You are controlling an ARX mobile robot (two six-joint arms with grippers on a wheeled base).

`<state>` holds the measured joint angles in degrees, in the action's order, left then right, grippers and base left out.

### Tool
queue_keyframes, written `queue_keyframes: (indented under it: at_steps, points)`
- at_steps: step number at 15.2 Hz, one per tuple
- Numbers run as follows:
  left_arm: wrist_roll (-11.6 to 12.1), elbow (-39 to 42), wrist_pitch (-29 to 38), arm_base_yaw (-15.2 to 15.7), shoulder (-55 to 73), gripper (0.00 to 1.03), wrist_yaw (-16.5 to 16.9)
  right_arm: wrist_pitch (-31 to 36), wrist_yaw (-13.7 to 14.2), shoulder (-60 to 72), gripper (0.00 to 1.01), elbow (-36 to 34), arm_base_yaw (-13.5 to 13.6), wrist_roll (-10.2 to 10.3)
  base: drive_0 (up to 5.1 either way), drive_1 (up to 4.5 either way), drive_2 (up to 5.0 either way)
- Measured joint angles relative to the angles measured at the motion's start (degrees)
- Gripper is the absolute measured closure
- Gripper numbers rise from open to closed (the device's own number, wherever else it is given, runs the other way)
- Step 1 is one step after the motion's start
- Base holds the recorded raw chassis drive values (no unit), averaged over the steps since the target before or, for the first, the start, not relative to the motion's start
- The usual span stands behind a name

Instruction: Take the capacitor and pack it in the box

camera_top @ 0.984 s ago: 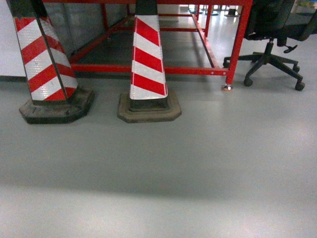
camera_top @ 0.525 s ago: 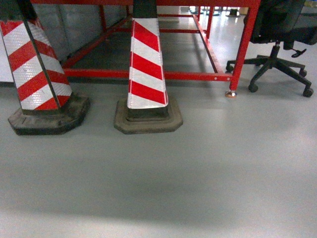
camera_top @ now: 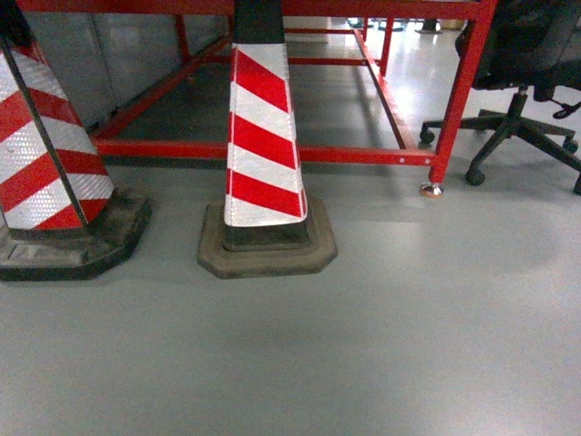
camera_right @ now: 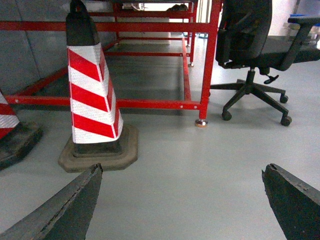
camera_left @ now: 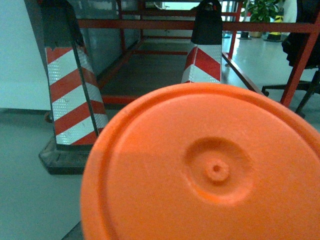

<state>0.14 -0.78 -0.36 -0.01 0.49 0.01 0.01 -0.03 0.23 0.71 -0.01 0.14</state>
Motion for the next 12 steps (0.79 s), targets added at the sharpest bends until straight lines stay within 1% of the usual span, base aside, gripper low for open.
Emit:
queue_keyframes:
  at_steps: [12]
  points:
    - [0.00,0.00,0.11,0.00,0.00,0.59,-0.04,-0.17,0.04,0.02,0.03,0.00,0.00,0.00,0.0,4.32,-4.3]
